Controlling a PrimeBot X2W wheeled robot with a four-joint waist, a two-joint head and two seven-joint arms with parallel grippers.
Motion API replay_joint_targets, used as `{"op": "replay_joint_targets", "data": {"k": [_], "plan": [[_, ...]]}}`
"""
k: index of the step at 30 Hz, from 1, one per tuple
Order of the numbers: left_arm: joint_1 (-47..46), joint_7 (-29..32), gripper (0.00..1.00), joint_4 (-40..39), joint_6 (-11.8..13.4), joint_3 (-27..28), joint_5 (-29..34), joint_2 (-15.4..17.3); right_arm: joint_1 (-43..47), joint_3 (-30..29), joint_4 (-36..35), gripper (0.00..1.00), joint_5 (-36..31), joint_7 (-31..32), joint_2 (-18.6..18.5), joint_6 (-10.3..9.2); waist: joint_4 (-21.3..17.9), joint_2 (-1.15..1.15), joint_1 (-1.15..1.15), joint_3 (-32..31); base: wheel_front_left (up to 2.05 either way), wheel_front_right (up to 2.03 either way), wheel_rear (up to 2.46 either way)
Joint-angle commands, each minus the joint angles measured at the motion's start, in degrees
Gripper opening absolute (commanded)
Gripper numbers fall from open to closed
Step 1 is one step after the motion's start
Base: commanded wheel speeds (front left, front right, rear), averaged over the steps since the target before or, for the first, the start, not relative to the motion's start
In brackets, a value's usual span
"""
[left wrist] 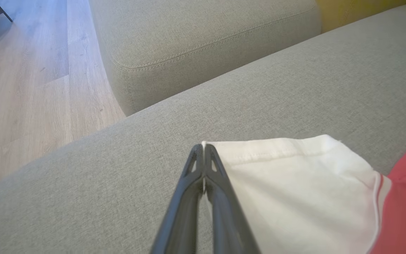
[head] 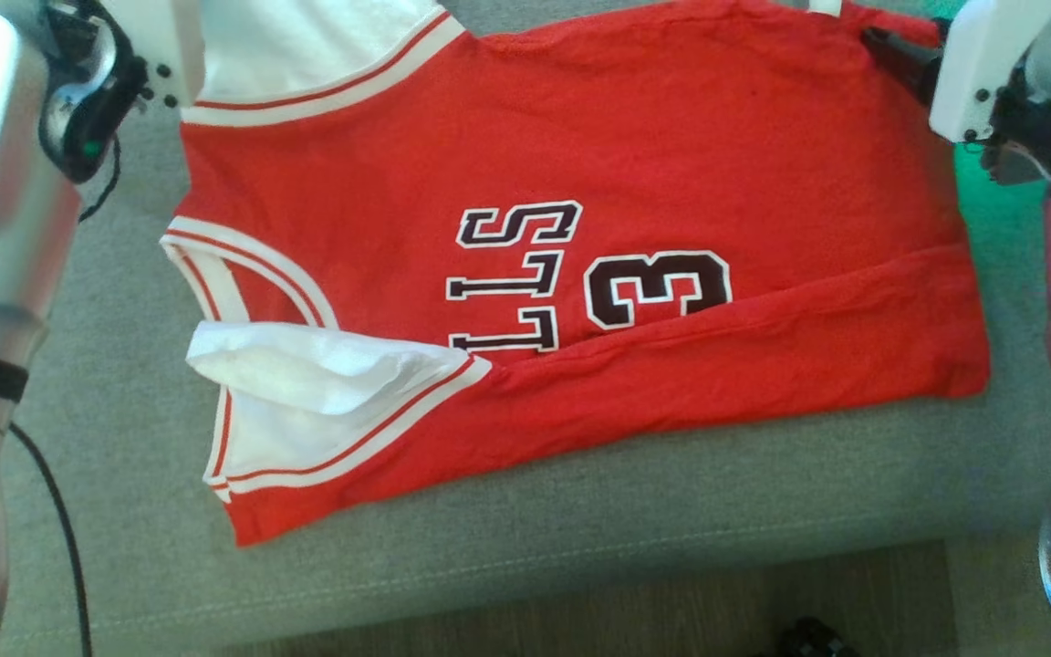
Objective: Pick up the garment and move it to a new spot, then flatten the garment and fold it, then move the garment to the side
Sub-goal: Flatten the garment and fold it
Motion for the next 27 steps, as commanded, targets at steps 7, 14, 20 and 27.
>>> {"op": "replay_joint_targets", "data": {"k": [7,14,20,27], "plan": [[-4.2,-1.4,0.00,-1.3,0.1,-0.8,-1.9,2.3,-3.8,3.5,2.7,0.00,0.0,-2.5,-0.6,-0.02,0.8,0.00,0.00,-0.5,0.00,0.00,0.00],[-4.8,-4.0,0.00,-0.2,0.1,-2.3,-3.1,3.5,-5.5,3.8,4.9,0.00,1.8,-8.6,-1.7,-0.02,0.9,0.00,0.00,-1.2,0.00,0.00,0.00],[-5.7,-8.0,0.00,0.9,0.1,-2.4,-3.7,4.1,-6.7,4.0,6.1,0.00,3.3,-16.1,-2.6,-0.02,0.7,0.00,0.00,-1.6,0.00,0.00,0.00],[-7.3,-15.0,0.00,1.8,0.5,-1.4,-3.3,3.8,-8.4,4.2,8.3,0.00,4.7,-23.8,-3.4,-0.02,0.8,0.00,0.00,-1.6,0.00,0.00,0.00]]}}
